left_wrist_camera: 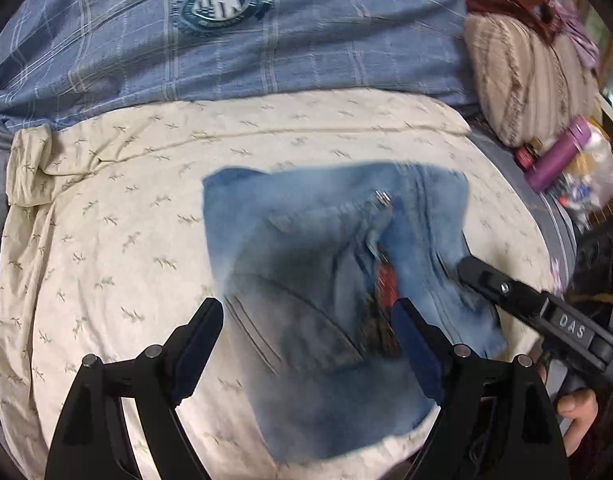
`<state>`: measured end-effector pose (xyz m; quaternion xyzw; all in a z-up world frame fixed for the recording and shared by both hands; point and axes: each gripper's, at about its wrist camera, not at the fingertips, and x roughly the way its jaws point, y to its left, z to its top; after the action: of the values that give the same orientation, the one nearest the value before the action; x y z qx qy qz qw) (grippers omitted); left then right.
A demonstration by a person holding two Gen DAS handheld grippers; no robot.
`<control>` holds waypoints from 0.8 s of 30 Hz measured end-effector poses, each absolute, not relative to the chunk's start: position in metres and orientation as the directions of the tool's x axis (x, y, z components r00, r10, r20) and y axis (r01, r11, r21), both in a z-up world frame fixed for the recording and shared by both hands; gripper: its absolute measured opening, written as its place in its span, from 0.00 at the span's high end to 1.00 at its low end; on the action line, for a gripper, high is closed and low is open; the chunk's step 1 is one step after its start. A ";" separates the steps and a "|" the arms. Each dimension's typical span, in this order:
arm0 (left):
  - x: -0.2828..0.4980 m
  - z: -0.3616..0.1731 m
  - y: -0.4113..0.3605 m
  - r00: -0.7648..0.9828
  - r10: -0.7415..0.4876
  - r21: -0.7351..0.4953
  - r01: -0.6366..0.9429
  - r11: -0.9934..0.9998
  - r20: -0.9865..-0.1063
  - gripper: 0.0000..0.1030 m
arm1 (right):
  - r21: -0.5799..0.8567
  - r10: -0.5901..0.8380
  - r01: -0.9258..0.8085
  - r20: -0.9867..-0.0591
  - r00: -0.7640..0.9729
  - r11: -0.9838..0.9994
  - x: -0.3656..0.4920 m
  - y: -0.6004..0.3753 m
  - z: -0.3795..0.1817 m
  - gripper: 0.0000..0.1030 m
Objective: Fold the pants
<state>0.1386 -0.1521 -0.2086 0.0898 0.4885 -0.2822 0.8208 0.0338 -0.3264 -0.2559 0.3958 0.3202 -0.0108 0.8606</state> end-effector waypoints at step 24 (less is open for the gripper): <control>0.134 -0.267 -0.161 0.297 -0.392 -0.174 0.559 0.810 -0.871 0.00 | 0.833 0.377 0.349 -0.517 0.769 0.430 0.022 -0.375 -0.307 0.71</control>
<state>0.1336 -0.1608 -0.2671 0.0815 0.5130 -0.2969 0.8013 0.0216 -0.3750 -0.3074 0.5337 0.3399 0.0091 0.7743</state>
